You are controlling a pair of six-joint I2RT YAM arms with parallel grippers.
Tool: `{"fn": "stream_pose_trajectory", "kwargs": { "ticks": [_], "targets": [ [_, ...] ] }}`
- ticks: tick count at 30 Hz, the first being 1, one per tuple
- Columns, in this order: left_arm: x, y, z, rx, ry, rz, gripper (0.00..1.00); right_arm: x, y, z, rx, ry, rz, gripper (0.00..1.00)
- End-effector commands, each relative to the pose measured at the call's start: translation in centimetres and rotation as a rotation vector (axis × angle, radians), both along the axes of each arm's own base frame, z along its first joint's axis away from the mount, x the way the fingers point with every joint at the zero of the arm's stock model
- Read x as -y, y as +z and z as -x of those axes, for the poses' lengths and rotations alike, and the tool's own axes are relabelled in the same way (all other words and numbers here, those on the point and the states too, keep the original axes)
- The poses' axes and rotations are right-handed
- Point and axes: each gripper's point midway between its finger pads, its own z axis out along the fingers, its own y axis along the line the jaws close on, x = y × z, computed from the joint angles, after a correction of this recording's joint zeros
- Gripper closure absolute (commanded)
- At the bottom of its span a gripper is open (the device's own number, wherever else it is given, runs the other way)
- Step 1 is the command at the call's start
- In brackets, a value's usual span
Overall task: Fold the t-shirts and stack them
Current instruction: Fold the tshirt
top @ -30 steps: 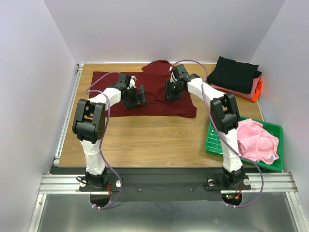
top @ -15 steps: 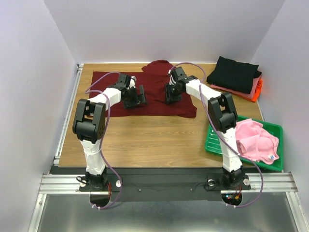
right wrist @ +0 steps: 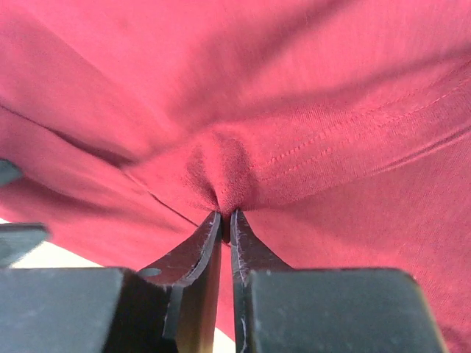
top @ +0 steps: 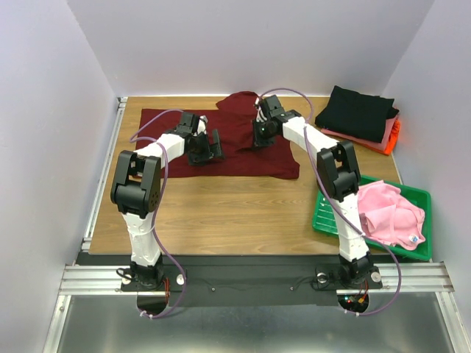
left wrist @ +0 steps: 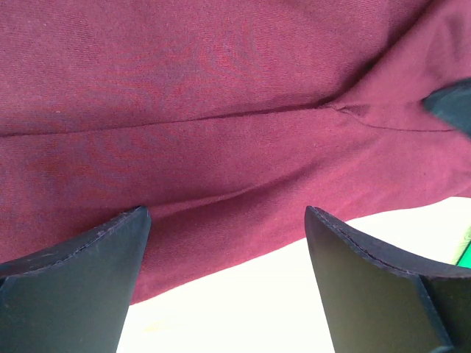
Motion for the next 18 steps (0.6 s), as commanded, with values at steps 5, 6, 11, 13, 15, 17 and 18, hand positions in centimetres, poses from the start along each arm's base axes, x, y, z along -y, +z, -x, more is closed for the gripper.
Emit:
{"fn": "stream_pose_trajectory", "kwargs": {
  "ticks": [5, 6, 11, 13, 15, 17, 18],
  "targets": [
    [0.0, 0.6, 0.0, 0.011, 0.000, -0.002, 0.01, -2.4, 3.0, -3.8, 0.134, 0.023, -0.045, 0.85],
    [0.0, 0.6, 0.0, 0.011, -0.001, -0.003, 0.01, -2.4, 3.0, -4.1, 0.140, 0.023, -0.045, 0.85],
    [-0.1, 0.4, 0.1, 0.003, -0.002, -0.006, 0.01, -2.9, 2.0, -6.0, 0.178, 0.024, -0.028, 0.82],
    [0.0, 0.5, 0.0, 0.006, -0.003, -0.007, 0.01, -3.2, 2.3, -7.2, 0.210, 0.026, -0.033, 0.75],
    [-0.1, 0.4, 0.0, 0.001, -0.003, -0.011, 0.01, -3.5, 2.8, -7.9, 0.230, 0.021, -0.042, 0.68],
    [-0.3, 0.6, -0.1, 0.006, 0.005, -0.019, 0.01, -3.9, 4.2, -8.7, 0.268, 0.012, -0.063, 0.50],
    [-0.3, 0.8, -0.2, 0.010, 0.010, -0.020, 0.01, -4.0, 4.6, -8.9, 0.275, 0.004, -0.072, 0.46]
  ]
}}
